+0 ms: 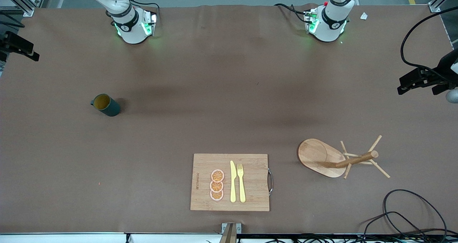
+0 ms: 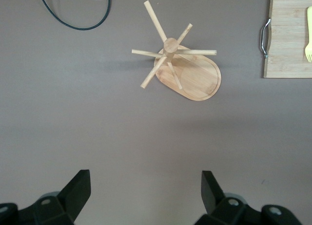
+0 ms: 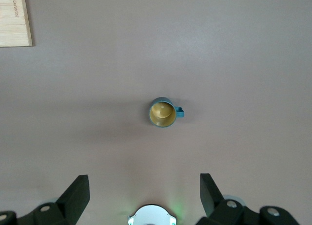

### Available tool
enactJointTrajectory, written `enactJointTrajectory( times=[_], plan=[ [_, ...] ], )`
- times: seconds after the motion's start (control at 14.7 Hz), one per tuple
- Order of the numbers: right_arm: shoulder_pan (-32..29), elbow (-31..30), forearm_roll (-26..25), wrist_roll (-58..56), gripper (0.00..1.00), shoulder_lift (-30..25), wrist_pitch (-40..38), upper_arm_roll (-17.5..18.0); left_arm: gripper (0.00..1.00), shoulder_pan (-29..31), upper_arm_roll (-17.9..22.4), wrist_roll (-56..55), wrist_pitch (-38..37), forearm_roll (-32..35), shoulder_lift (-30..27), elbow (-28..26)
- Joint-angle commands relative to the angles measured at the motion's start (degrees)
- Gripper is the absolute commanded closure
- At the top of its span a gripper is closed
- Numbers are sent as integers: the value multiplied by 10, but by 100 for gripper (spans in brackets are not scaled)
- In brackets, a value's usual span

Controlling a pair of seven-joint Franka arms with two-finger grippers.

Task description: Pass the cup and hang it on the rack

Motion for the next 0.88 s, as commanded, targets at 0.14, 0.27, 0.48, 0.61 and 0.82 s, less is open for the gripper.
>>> enactJointTrajectory(
  times=[0.14,0.27,0.48,0.61,0.82],
  plan=[
    [-3,-16,6,-16,0,-15,9,3,0,1,-2,6,1,7,-6,-2],
    [-2,-13,5,-15,0,-15,8,3,0,1,-1,8,1,8,-6,-2],
    [0,-6,4,-11,0,-13,3,4,0,2,-1,8,1,8,-5,-2],
    [1,-6,-2,-9,0,-6,4,5,0,1,-1,8,1,8,-6,-2],
    [-3,-5,3,-10,0,8,19,4,0,0,-1,8,1,8,-5,-3]
  ],
)
